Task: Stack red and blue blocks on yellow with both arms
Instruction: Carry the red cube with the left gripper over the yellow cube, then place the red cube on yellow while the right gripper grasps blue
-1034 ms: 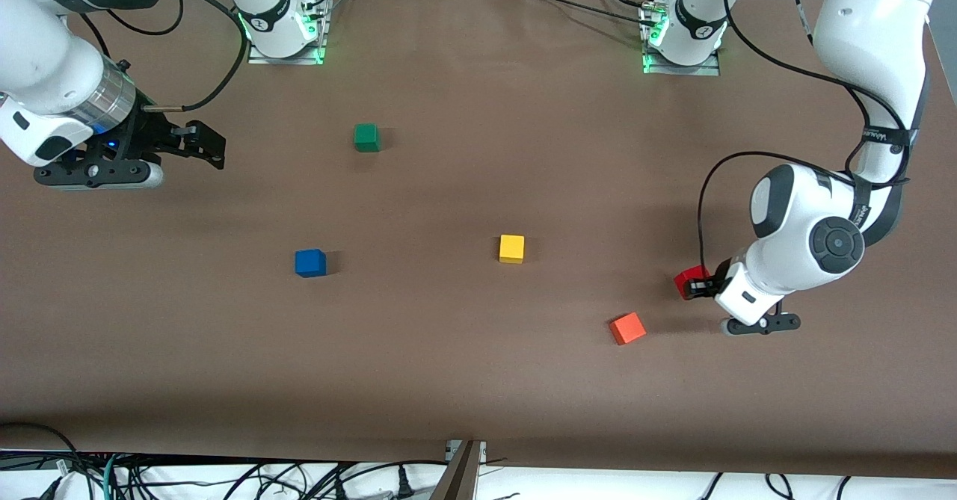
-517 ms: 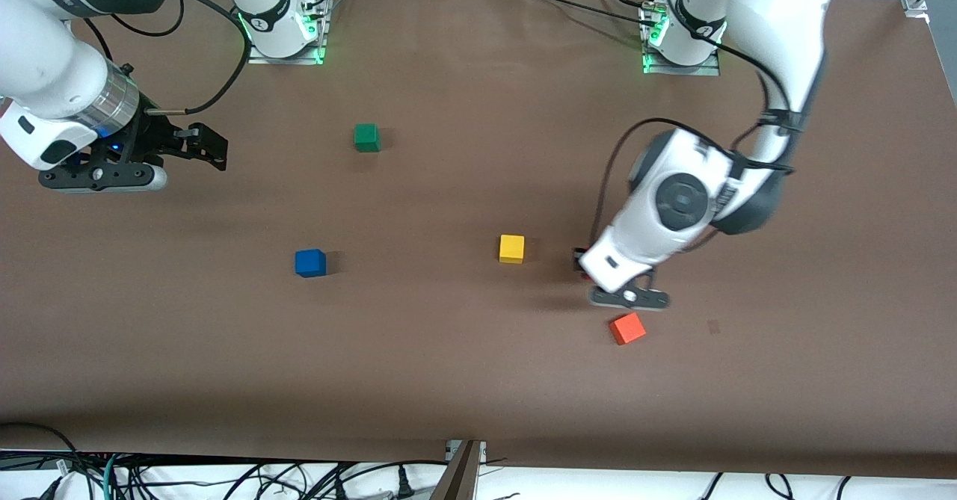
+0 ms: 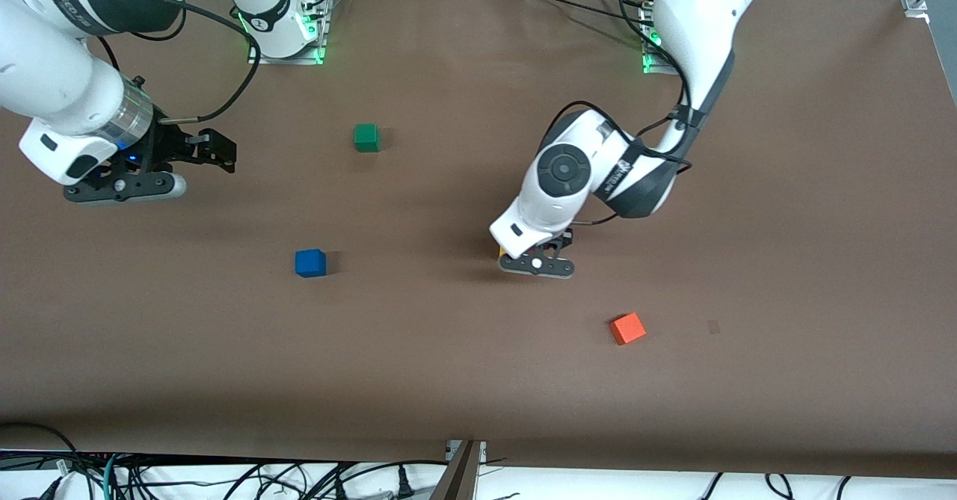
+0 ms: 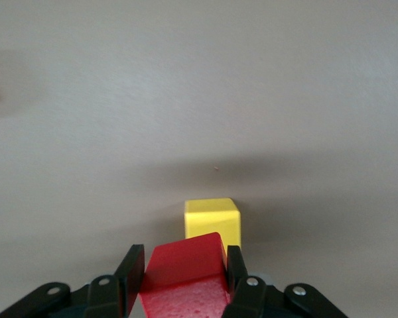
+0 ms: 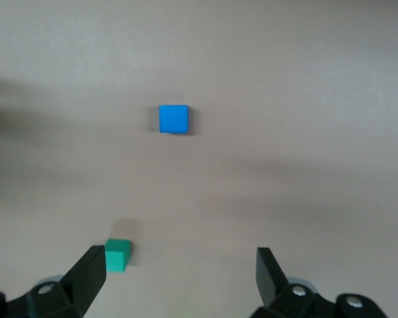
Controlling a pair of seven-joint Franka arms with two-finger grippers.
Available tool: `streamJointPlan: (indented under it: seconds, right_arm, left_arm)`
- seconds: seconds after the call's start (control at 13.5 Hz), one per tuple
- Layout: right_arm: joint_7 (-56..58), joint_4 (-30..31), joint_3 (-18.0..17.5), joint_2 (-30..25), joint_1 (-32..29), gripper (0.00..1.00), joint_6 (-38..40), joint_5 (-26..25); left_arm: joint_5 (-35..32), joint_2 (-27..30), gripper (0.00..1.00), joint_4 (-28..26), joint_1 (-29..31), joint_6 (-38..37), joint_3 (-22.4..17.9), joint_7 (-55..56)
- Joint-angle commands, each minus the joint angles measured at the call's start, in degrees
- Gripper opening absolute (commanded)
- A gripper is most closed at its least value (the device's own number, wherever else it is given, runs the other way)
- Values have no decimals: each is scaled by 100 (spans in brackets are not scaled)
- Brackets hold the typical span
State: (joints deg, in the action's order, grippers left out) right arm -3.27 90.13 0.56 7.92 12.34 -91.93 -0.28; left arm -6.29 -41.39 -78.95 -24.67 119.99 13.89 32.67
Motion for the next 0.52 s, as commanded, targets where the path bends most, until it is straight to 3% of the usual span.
streamJointPlan:
  seconds: [0.0, 0.44]
  right_arm:
    - [239, -31, -56, 262, 14, 100, 27, 37]
    - [221, 197, -65, 1289, 58, 100, -1077, 37]
  left_arm:
    - [-91, -220, 0, 284, -537, -125, -526, 117]
    - [-74, -431, 0, 590, -645, -90, -695, 134]
